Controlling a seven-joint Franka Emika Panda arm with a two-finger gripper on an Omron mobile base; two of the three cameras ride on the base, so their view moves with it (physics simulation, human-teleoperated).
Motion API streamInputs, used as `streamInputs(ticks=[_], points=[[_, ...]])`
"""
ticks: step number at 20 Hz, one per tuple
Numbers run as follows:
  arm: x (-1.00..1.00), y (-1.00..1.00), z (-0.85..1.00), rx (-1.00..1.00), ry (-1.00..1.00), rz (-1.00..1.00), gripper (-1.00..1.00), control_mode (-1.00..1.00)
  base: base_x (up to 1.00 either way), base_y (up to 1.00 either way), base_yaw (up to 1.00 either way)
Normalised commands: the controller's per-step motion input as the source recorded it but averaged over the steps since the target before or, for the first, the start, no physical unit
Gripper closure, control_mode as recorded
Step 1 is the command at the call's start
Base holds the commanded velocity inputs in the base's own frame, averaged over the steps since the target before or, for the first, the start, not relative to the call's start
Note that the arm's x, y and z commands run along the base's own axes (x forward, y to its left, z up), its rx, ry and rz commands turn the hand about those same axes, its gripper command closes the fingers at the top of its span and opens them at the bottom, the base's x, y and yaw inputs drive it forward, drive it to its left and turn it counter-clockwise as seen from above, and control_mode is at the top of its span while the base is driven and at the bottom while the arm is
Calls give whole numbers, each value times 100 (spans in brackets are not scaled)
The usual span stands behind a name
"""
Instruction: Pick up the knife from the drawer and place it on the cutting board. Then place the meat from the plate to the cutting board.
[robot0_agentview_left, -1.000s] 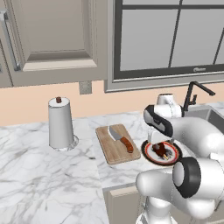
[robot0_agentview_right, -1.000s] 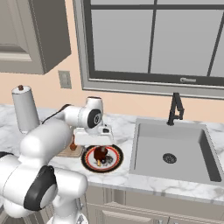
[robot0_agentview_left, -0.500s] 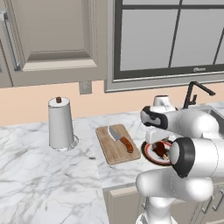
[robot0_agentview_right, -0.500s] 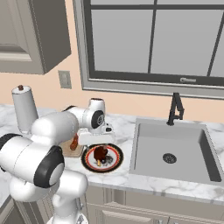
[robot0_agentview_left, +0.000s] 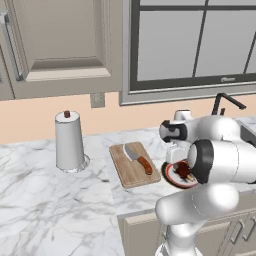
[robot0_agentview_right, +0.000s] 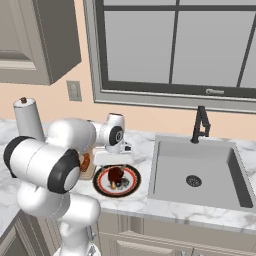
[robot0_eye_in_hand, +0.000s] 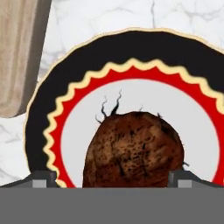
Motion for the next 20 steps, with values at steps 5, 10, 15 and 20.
streamInputs(ticks=[5, 10, 15, 20], points=[[-14, -8, -24, 0, 4, -4, -100, -100, 0, 0, 0], [-42, -23, -22, 0, 1, -6, -100, -100, 0, 0, 0], [-69, -18, -25, 0, 1, -7, 100, -100, 0, 0, 0], [-40, 1, -9, 0, -2, -8, 100, -100, 0, 0, 0]])
